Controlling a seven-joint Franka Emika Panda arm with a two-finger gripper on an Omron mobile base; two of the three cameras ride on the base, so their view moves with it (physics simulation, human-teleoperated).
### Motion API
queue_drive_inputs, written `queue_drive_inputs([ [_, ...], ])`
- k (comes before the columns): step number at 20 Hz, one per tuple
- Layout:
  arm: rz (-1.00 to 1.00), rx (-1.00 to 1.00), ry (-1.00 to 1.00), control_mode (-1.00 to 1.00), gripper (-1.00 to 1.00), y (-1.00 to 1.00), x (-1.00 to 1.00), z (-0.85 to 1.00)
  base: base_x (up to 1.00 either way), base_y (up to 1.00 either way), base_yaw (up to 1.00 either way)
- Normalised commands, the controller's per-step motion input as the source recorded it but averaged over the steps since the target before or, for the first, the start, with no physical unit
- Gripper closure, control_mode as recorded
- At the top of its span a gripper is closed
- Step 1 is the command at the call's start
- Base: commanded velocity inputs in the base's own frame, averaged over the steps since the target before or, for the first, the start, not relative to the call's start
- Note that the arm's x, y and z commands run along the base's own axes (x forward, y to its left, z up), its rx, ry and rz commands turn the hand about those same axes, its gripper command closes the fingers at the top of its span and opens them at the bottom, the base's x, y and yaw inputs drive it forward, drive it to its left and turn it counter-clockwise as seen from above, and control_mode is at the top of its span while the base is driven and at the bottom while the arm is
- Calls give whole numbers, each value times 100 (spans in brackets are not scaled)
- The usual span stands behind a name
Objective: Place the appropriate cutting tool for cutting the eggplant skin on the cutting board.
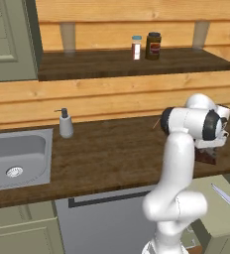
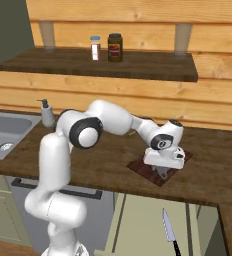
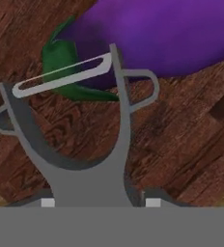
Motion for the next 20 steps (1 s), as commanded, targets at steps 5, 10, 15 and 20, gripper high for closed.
queue_drive_inputs([
  [5,0,0,0,-100,-100,48,-46,26,0,0,0],
  [10,0,-4,-5,-100,-100,52,-64,82,0,0,0],
  [15,0,-8,-23,-100,-100,48,-81,93,0,0,0],
  [20,0,-8,-16,-100,-100,91,-75,35,0,0,0],
])
